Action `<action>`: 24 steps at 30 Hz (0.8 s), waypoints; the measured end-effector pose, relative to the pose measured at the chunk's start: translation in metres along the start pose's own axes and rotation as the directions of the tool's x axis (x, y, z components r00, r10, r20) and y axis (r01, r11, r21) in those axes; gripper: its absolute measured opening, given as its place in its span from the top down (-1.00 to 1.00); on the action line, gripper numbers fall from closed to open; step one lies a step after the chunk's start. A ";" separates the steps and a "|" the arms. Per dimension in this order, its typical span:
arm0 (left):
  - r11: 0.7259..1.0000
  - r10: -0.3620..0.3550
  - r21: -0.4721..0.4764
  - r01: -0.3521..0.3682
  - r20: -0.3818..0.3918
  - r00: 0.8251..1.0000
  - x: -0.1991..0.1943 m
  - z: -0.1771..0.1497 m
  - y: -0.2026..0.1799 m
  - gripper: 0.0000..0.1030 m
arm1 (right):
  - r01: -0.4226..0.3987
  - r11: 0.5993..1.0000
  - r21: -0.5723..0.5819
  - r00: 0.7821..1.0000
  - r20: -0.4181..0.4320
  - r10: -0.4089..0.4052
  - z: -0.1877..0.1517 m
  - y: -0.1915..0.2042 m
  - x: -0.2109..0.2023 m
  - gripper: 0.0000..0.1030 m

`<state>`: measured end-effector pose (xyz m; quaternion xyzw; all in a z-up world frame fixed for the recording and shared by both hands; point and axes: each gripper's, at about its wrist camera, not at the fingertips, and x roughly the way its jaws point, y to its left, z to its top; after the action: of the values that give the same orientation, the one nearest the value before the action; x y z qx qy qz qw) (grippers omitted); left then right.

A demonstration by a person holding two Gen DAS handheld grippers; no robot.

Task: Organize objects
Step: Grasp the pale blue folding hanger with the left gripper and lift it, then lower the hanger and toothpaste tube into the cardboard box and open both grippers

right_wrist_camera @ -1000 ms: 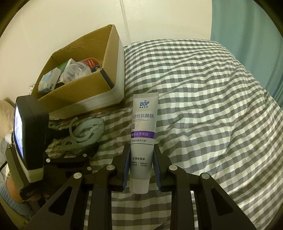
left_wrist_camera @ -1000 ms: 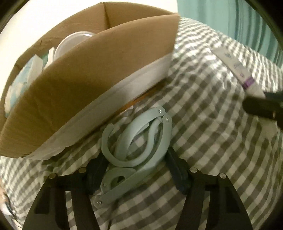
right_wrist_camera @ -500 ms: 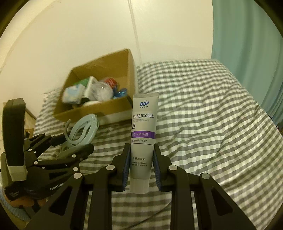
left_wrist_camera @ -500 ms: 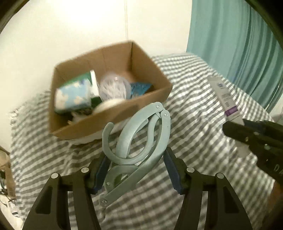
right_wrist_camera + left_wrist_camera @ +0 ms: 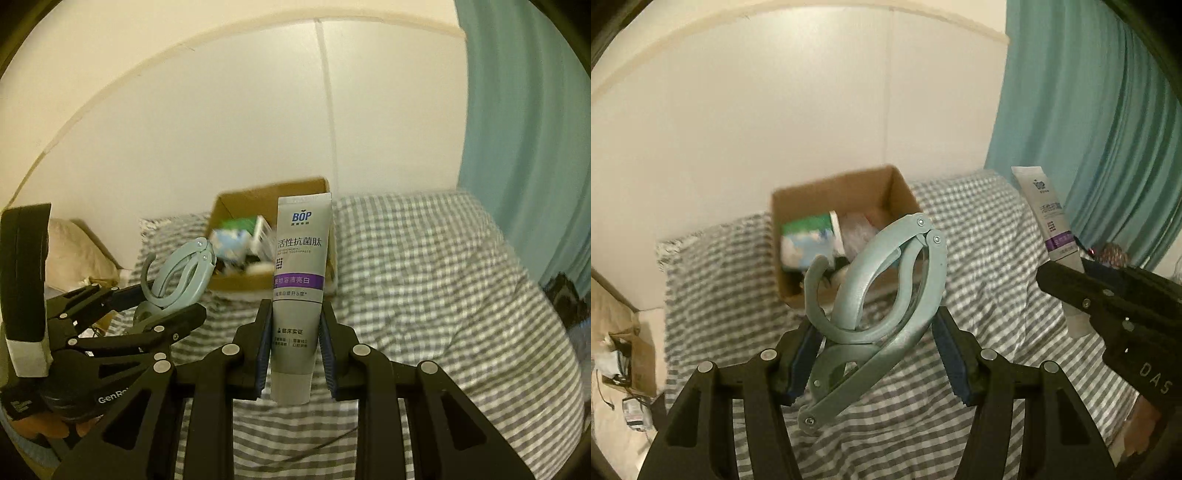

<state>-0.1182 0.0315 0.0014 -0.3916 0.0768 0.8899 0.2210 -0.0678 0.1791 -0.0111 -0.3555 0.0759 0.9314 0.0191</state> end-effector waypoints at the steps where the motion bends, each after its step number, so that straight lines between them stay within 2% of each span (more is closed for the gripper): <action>1: 1.000 0.004 -0.004 -0.004 0.008 1.000 -0.006 0.006 0.003 -0.19 | -0.007 1.000 -0.008 1.000 0.008 0.007 0.007 0.005 -0.004 0.54; 8: 0.998 0.034 -0.063 -0.029 0.066 0.997 -0.033 0.057 0.030 -0.19 | -0.032 0.997 -0.071 0.997 0.061 0.037 0.057 0.026 -0.025 0.54; 13: 0.996 0.064 -0.063 -0.058 0.096 0.993 -0.033 0.088 0.041 -0.19 | -0.027 0.995 -0.091 0.995 0.092 0.035 0.101 0.032 -0.017 0.54; 19: 0.996 0.075 -0.056 -0.068 0.120 0.990 -0.004 0.125 0.054 -0.19 | -0.046 0.996 -0.081 0.994 0.092 0.053 0.145 0.027 0.014 0.54; 24: 0.997 0.055 -0.062 -0.048 0.125 0.991 0.037 0.135 0.066 -0.19 | -0.041 0.995 -0.090 0.995 0.087 0.049 0.172 0.025 0.050 0.54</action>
<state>-0.2600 0.0266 0.0641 -0.3384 0.0464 0.9203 0.1908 -0.2201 0.1797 0.0854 -0.3121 0.0418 0.9490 -0.0139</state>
